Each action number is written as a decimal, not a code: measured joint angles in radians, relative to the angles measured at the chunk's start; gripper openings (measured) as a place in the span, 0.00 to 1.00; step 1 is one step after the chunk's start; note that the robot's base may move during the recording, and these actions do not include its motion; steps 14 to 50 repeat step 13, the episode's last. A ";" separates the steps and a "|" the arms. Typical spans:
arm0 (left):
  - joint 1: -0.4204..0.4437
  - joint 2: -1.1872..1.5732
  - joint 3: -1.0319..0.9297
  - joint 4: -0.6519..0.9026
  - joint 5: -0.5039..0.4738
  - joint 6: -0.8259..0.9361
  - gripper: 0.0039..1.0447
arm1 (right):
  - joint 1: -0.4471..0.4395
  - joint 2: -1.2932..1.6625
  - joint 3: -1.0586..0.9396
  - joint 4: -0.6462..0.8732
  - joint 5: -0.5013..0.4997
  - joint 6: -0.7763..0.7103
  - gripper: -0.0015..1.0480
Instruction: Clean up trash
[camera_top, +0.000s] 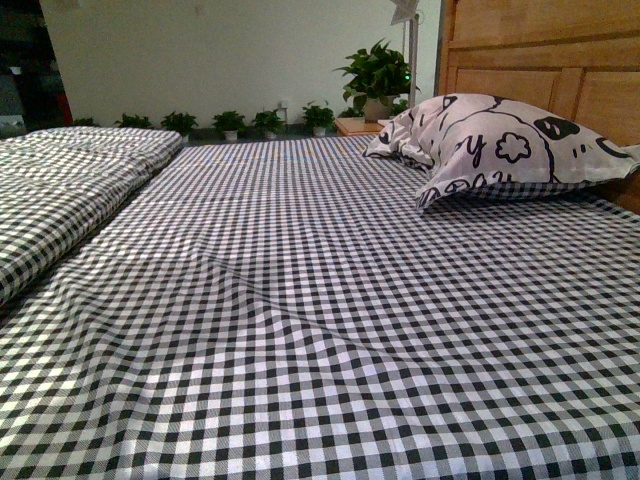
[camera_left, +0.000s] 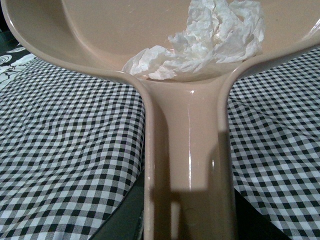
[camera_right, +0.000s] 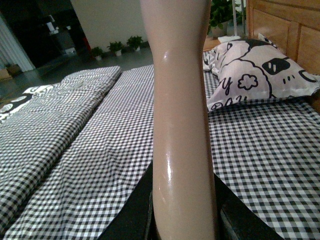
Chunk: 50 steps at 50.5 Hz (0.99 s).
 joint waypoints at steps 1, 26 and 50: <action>0.000 0.000 0.000 0.000 0.000 0.000 0.23 | 0.000 0.000 0.000 0.000 0.000 0.000 0.19; 0.000 0.000 0.000 0.000 0.000 -0.001 0.23 | 0.000 0.000 0.000 0.000 0.000 0.000 0.19; 0.000 0.000 0.000 0.000 0.000 -0.001 0.23 | 0.000 0.000 0.000 0.000 0.000 0.000 0.19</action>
